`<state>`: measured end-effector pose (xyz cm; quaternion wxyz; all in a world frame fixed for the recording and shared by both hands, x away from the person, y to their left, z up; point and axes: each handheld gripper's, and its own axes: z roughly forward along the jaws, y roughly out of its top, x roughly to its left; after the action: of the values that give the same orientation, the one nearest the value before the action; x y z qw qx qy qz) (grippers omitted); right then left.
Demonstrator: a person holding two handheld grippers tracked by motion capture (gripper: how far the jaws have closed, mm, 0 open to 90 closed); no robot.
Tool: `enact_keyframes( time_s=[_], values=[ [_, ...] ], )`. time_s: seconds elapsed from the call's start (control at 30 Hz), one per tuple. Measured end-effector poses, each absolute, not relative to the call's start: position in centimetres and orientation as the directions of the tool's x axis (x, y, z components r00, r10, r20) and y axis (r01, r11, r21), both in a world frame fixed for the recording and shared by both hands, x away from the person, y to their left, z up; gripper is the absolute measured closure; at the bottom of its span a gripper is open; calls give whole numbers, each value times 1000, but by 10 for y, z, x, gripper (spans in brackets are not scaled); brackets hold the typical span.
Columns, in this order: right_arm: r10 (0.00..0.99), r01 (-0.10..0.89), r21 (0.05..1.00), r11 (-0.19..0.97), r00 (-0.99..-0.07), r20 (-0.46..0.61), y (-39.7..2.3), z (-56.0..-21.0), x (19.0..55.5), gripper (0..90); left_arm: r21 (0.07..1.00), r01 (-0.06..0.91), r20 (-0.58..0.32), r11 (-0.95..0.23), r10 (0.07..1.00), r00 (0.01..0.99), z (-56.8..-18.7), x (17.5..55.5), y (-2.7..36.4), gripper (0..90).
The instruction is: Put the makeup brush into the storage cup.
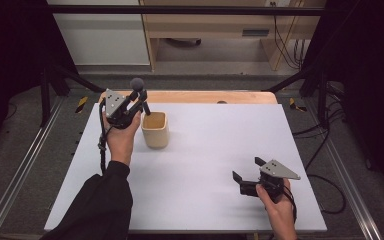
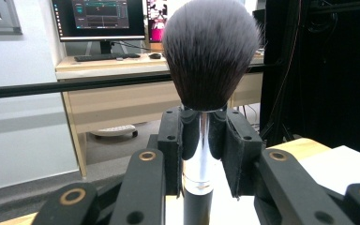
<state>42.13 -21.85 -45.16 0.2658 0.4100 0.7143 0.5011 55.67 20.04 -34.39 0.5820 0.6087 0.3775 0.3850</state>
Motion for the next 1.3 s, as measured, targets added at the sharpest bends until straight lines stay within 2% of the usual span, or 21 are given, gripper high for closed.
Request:
enact_keyframes(
  time_s=[0.57,1.3],
  values=[
    [853,317,936,154,-521,36,-221,-451,421,61,999,9,32,-40,906,423,-348,558,196,710],
    [851,321,933,163,-524,32,-219,-453,422,61,997,63,10,-42,897,441,-361,548,189,710]
  ],
)
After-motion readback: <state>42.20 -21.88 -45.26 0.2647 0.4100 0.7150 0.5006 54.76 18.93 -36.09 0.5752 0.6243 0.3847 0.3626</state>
